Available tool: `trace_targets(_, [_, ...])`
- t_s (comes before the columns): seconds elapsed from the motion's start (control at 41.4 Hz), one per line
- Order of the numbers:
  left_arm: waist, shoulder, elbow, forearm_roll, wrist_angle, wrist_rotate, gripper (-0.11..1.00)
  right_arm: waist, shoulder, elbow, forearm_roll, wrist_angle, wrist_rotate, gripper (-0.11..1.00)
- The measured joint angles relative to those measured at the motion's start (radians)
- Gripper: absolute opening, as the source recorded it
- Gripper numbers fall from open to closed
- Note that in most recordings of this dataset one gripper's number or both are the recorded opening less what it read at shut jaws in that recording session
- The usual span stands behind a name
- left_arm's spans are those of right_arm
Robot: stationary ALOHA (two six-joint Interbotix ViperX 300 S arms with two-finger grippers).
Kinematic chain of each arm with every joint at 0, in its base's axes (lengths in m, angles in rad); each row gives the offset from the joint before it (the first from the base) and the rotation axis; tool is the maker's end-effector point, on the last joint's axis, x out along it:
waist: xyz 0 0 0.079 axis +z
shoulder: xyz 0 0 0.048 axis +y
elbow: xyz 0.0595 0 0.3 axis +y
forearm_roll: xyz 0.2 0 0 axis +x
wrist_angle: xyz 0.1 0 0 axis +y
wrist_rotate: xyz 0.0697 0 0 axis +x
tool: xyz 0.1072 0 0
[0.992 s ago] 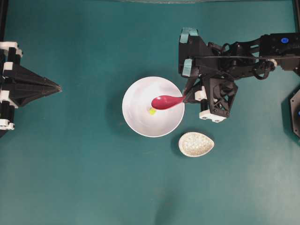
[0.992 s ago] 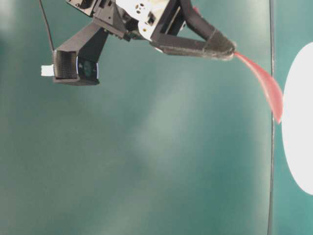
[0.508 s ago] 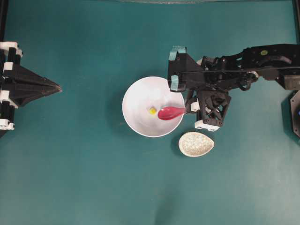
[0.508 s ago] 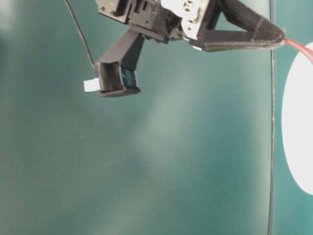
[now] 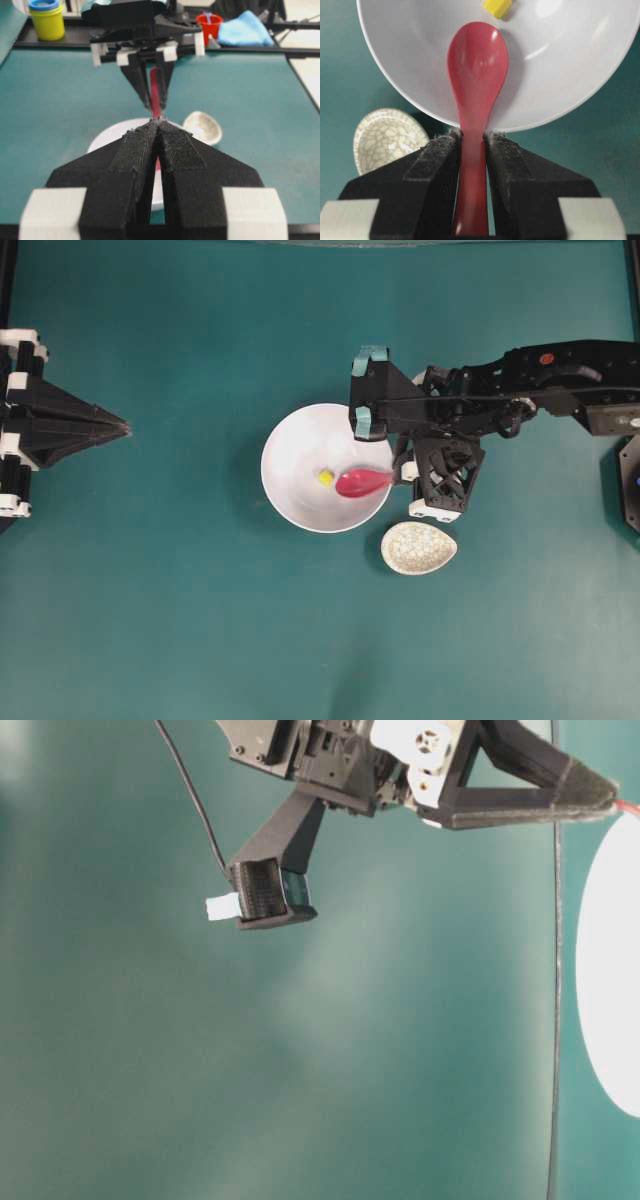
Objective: Scoop the yellow hexagonal prism block from the bowl with a spoon using the right arm.
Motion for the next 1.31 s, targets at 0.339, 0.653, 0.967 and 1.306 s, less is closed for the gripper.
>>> trace_targets(0.339, [0.0,0.0,0.0,0.0,0.0,0.0,0.0,0.002,0.04,-0.012,0.0,-0.028,-0.009,0.25])
trace_targets(0.653, [-0.002,0.0,0.0,0.0,0.0,0.0,0.0,0.0,0.078,-0.031,0.0,-0.066,-0.014,0.25])
trace_targets(0.967, [0.0,0.0,0.0,0.0,0.0,-0.002,0.0,0.002,0.095,-0.031,0.0,-0.127,-0.014,0.25])
trace_targets(1.306, [0.0,0.0,0.0,0.002,0.0,-0.002,0.0,0.002,0.107,-0.031,-0.015,-0.201,-0.014,0.25])
